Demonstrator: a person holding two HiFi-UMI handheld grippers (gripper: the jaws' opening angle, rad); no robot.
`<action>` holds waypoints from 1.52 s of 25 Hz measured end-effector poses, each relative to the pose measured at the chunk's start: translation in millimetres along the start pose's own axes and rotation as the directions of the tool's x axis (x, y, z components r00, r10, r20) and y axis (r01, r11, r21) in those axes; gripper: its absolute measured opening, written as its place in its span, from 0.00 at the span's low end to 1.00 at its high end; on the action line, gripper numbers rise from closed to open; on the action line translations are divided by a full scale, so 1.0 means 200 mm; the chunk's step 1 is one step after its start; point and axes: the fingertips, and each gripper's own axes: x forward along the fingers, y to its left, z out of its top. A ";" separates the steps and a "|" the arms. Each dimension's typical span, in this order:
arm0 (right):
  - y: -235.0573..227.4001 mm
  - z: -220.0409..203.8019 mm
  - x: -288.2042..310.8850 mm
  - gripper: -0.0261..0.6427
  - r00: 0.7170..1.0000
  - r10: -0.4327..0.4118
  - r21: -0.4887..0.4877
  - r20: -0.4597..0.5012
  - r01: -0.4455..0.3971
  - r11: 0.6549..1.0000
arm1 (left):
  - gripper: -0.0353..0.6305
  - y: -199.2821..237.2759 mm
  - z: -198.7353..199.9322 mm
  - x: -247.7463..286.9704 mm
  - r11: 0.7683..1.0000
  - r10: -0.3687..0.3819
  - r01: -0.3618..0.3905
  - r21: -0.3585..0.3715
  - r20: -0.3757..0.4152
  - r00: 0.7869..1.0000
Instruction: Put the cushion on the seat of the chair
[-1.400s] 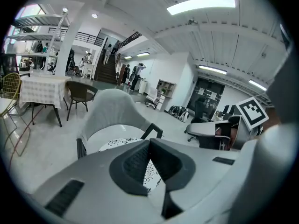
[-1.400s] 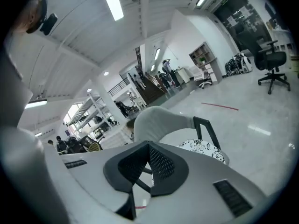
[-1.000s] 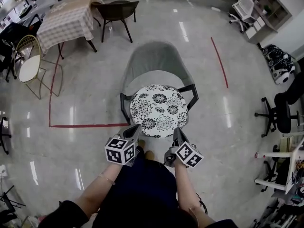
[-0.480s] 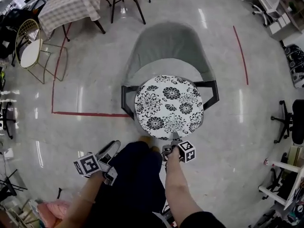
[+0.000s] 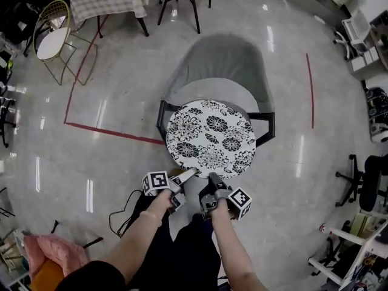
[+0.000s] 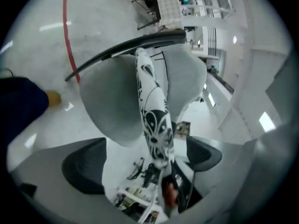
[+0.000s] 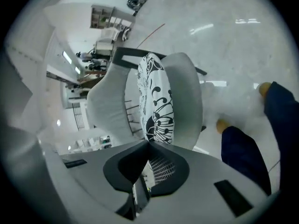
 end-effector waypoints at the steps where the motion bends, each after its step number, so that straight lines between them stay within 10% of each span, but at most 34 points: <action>1: 0.02 -0.03 -0.05 0.03 0.999 0.008 -0.043 -0.043 -0.010 0.999 | 0.83 -0.04 0.01 0.06 0.997 -0.065 0.068 -0.046 0.068 0.996; 3: 0.03 -0.07 -0.14 0.03 0.991 0.012 -0.146 -0.134 -0.032 0.989 | 0.82 -0.08 0.05 0.13 0.982 -0.129 0.157 -0.106 0.230 0.965; 5: -0.01 -0.07 -0.27 0.03 0.973 -0.009 -0.261 -0.230 -0.053 0.964 | 0.09 -0.05 0.06 0.15 0.990 -0.087 0.120 -0.070 0.362 0.928; 9: -0.21 0.15 -0.69 0.17 0.934 0.018 -0.432 -0.356 -0.181 0.883 | 0.09 -0.22 -0.09 0.03 0.975 -0.215 0.141 0.174 0.548 0.808; 11: -0.35 0.40 -1.11 0.13 0.968 0.056 -0.570 -0.245 -0.190 0.799 | 0.09 -0.24 -0.42 -0.09 0.950 -0.221 0.058 0.307 0.529 0.819; 13: -0.42 0.60 -1.55 0.07 0.997 0.062 -0.764 -0.034 -0.066 0.642 | 0.09 -0.25 -0.88 -0.28 0.823 -0.109 -0.188 0.537 0.473 0.875; 16: -0.39 0.68 -1.83 0.07 0.976 0.127 -0.859 0.175 0.089 0.504 | 0.09 -0.37 -1.41 -0.67 0.447 0.005 -0.418 0.791 0.465 0.885; 18: -0.33 0.59 -1.92 0.07 0.963 0.193 -0.878 0.190 0.078 0.473 | 0.09 -0.42 -1.65 -0.91 0.331 -0.020 -0.431 0.840 0.463 0.886; 24: -0.34 0.00 -2.39 0.07 0.939 0.345 -0.954 0.016 -0.089 0.287 | 0.09 -0.29 -2.23 -1.38 0.271 -0.134 -0.428 0.862 0.474 0.870; 28: -0.61 -0.47 -2.78 0.07 0.938 0.323 -0.951 -0.128 -0.208 0.227 | 0.09 -0.07 -2.60 -1.60 0.206 -0.087 -0.445 0.871 0.470 0.879; 34: -0.94 -0.73 -3.22 0.07 0.946 0.219 -0.954 -0.237 -0.269 0.130 | 0.09 0.14 -3.05 -1.81 0.289 -0.020 -0.451 0.844 0.476 0.879; 38: -0.94 -0.72 -3.34 0.07 0.936 0.250 -0.954 -0.248 -0.280 0.102 | 0.09 0.16 -3.19 -1.81 0.266 -0.018 -0.471 0.841 0.493 0.870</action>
